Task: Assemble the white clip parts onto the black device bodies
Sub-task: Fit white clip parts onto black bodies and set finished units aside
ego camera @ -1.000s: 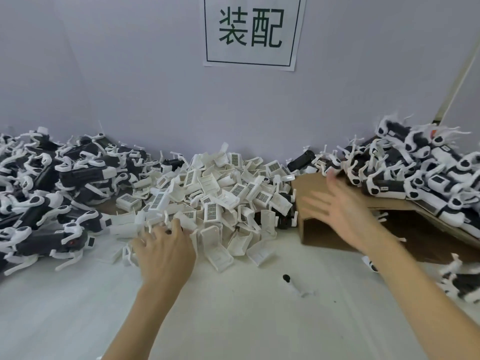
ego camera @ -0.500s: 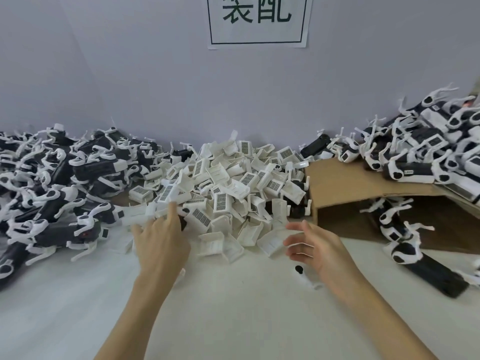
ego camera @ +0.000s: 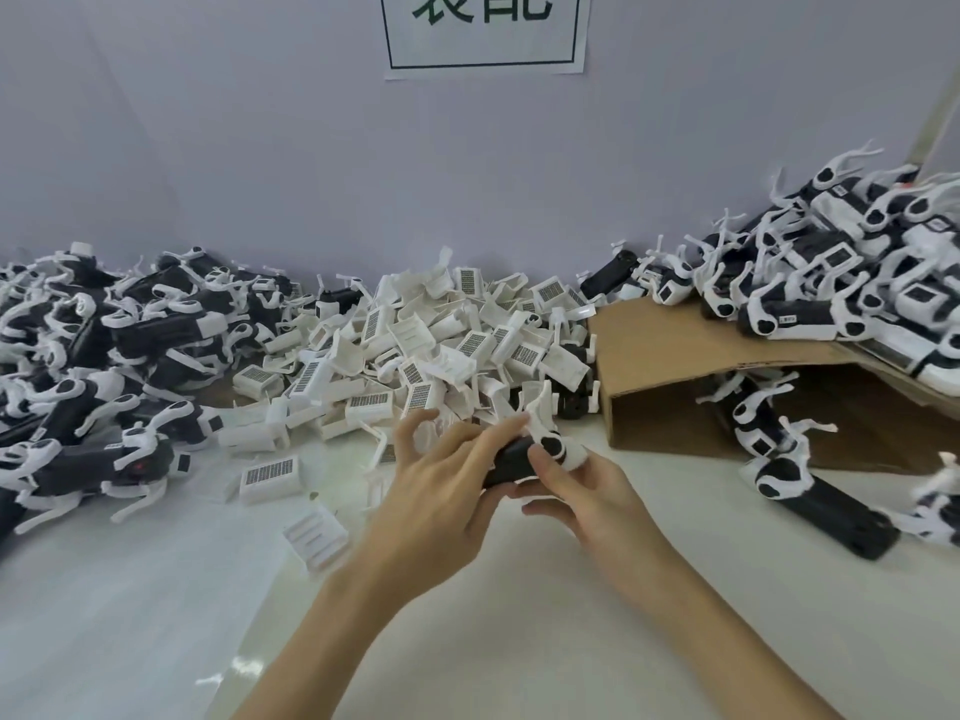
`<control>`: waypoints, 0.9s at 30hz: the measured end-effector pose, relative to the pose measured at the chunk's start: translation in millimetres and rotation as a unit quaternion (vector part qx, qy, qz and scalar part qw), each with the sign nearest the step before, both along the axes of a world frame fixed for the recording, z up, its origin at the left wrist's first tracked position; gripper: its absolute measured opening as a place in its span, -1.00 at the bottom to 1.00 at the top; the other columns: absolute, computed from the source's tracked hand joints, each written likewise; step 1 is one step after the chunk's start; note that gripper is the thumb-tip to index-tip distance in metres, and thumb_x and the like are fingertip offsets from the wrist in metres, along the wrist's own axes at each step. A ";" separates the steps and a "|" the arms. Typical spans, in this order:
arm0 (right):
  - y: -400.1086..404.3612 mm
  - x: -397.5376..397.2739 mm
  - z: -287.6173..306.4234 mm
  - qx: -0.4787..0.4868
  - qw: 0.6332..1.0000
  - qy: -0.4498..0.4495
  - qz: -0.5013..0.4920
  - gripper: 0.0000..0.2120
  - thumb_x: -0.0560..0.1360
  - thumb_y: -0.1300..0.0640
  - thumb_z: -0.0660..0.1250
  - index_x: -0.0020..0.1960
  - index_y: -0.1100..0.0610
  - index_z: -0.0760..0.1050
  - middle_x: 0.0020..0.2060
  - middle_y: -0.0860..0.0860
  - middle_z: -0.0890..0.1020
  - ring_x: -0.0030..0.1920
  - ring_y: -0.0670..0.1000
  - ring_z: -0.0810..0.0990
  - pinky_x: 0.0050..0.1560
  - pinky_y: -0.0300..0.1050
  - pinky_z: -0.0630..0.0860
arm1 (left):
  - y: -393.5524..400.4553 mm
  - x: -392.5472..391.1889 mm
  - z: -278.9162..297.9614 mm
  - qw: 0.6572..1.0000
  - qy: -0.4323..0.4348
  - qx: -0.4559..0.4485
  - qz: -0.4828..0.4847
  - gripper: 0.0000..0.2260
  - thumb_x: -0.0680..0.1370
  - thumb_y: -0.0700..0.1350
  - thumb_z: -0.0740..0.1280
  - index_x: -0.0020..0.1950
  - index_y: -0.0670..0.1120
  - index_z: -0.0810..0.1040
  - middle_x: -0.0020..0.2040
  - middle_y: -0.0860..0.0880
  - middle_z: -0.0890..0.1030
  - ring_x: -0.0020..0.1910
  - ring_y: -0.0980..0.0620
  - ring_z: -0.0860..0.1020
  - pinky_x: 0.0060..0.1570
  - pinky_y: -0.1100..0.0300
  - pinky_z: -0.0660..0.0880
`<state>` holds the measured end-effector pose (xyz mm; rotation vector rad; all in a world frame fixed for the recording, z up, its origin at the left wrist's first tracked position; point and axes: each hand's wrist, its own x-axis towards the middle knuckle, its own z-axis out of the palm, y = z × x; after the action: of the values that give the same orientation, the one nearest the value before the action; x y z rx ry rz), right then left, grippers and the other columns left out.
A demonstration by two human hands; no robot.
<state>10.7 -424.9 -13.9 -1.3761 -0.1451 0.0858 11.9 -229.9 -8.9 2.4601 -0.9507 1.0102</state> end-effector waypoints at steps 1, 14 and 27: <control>-1.2 0.2 -1.3 0.009 1.000 0.004 -0.005 -0.48 0.47 -0.18 0.49 0.28 0.14 0.61 0.10 0.14 0.74 0.13 0.18 0.73 0.03 -0.10 0.66 | 0.2 0.8 0.0 1.000 -0.005 -0.005 -0.008 -0.46 0.61 -0.09 0.48 0.56 -0.06 0.41 0.30 0.17 0.66 0.31 0.09 0.57 0.49 -0.15 0.16; 1.8 -1.9 5.3 0.148 0.984 0.088 0.040 -0.40 0.46 -0.16 0.43 0.37 0.19 0.58 0.18 0.16 0.72 0.09 0.07 0.71 0.12 -0.05 0.53 | -3.2 4.8 6.6 0.760 0.448 -0.464 -0.086 -0.40 0.42 0.26 0.55 0.32 -0.05 0.58 0.07 -0.07 0.75 -0.03 -0.08 0.74 0.02 0.09 0.64; -28.7 -4.2 19.4 0.171 0.955 0.161 0.179 -0.23 0.49 -0.40 0.33 0.49 0.10 0.48 0.02 0.24 0.62 -0.22 0.09 0.58 -0.34 -0.15 0.52 | 20.9 3.4 22.8 0.706 0.501 -0.428 -0.260 -0.52 0.60 -0.22 0.47 0.49 0.04 0.50 0.42 -0.07 0.58 0.03 -0.23 0.70 -0.12 0.15 0.55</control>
<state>6.4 -453.6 5.5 -0.9612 -0.1278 0.5613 15.3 -209.0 13.8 1.3843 -0.5011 -0.1761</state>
